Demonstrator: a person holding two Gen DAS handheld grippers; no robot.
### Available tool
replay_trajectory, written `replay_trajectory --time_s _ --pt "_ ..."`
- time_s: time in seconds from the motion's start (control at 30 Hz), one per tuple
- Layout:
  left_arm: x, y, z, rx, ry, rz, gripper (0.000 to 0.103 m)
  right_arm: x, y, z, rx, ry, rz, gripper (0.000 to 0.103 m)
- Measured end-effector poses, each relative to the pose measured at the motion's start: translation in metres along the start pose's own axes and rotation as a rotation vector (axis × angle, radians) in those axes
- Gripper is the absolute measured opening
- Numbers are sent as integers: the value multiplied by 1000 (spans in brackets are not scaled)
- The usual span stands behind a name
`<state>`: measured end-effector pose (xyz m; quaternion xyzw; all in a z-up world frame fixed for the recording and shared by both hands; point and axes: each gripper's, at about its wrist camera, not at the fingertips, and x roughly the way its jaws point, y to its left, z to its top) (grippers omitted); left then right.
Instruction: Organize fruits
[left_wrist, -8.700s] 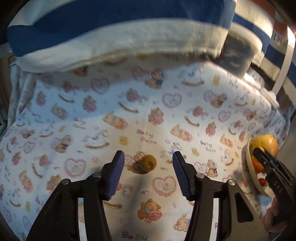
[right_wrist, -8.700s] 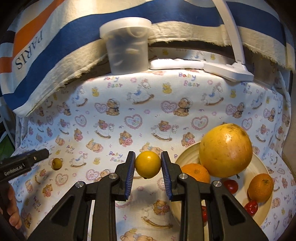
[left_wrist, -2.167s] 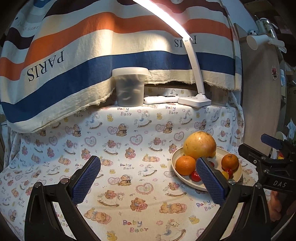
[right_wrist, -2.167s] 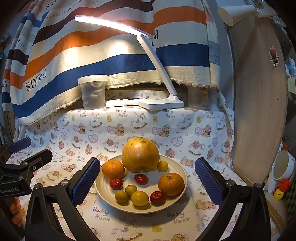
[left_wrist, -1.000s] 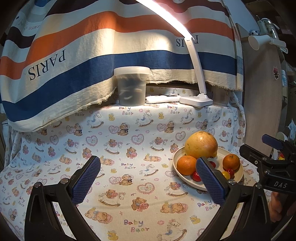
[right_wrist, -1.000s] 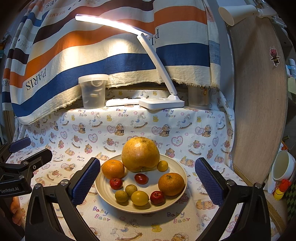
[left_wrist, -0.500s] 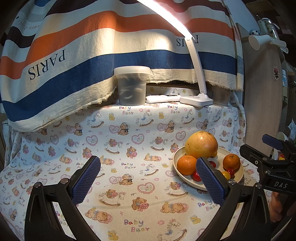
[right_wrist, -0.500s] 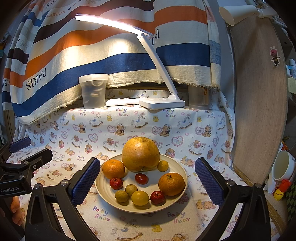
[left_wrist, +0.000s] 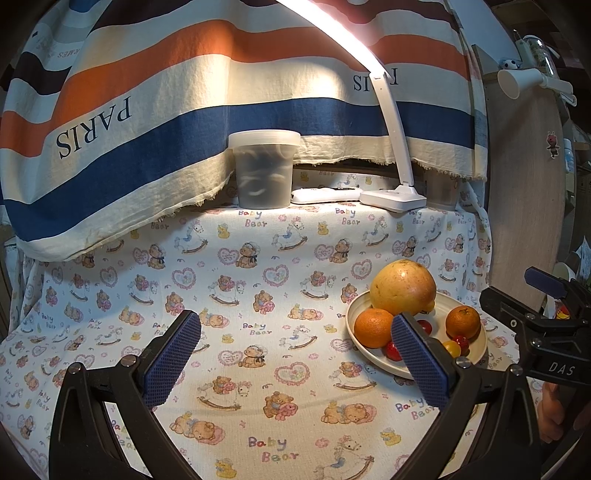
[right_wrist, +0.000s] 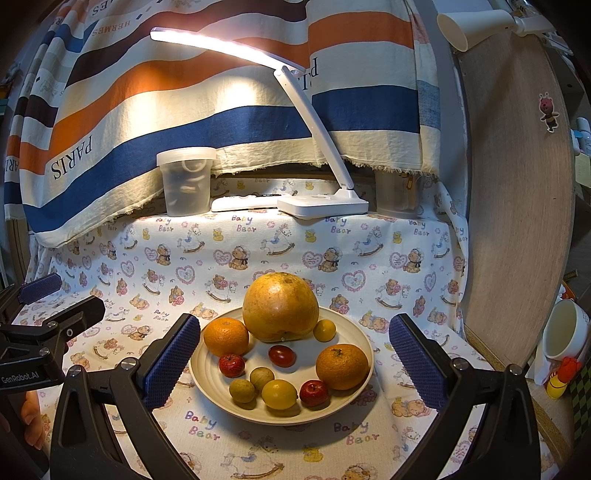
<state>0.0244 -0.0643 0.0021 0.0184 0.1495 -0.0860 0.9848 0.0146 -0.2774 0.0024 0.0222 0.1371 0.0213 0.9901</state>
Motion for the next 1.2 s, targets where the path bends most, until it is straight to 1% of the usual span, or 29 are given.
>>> replay_trajectory --time_s 1.2 --pt "1 0 -1 2 9 3 102 0 1 0 0 1 -1 103"
